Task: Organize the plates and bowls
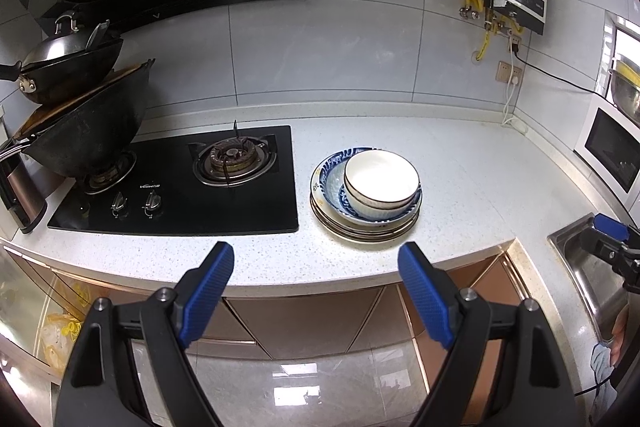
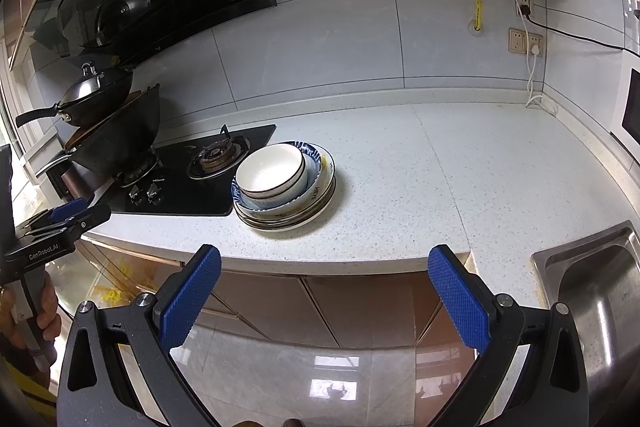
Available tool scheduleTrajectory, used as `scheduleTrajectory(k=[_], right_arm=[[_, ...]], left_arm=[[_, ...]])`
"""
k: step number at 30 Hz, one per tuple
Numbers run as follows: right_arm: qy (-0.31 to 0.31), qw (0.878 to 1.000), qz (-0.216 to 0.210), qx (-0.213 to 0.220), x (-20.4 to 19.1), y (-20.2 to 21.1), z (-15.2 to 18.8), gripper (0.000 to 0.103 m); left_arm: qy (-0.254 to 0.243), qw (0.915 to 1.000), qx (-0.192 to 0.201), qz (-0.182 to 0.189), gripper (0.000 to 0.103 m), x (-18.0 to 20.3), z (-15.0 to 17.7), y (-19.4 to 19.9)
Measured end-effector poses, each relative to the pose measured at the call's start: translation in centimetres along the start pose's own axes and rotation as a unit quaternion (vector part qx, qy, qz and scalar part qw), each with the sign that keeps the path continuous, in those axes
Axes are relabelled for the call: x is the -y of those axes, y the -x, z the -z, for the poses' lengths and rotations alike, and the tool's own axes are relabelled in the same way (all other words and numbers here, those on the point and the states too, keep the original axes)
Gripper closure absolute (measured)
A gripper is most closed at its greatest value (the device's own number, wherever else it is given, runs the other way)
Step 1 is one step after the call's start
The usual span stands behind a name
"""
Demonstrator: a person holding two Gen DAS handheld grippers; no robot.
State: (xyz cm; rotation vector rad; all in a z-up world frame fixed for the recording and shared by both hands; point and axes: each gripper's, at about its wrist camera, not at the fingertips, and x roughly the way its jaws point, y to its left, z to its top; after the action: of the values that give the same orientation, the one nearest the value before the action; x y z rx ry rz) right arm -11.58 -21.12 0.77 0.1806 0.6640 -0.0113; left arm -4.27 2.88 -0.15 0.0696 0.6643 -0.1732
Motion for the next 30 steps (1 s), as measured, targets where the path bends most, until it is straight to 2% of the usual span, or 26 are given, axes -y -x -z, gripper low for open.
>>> scheduleTrajectory(k=[30], right_arm=[[0.009, 1.0, 0.006, -0.006, 0.9, -1.9, -0.3, 0.001]], left_arm=[[0.001, 0.9999, -0.003, -0.014, 0.019, -0.4, 0.5, -2.2]])
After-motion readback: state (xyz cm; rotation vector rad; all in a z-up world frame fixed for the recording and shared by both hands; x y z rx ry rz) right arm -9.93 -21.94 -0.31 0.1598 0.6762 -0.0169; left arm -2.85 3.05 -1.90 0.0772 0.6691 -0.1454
